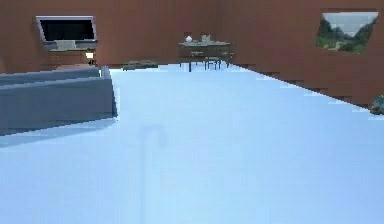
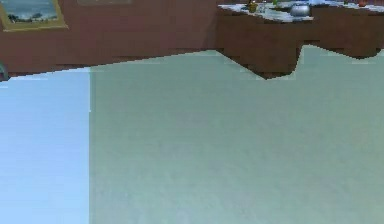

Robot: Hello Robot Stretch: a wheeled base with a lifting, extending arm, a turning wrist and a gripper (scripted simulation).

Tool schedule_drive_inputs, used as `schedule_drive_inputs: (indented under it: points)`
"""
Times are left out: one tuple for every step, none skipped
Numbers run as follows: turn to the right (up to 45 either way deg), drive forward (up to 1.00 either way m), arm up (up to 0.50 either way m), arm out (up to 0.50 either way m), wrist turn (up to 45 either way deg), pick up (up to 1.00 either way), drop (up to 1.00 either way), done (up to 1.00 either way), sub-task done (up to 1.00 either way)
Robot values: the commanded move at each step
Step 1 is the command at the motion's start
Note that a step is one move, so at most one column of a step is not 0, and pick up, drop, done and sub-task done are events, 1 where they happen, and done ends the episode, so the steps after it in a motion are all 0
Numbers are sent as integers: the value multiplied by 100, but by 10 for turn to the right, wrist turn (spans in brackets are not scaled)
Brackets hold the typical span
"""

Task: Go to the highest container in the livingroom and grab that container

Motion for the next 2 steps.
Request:
schedule_drive_inputs:
  points:
    - [0, 100, 0, 0, 0, 0, 0, 0, 0]
    - [0, 100, 0, 0, 0, 0, 0, 0, 0]
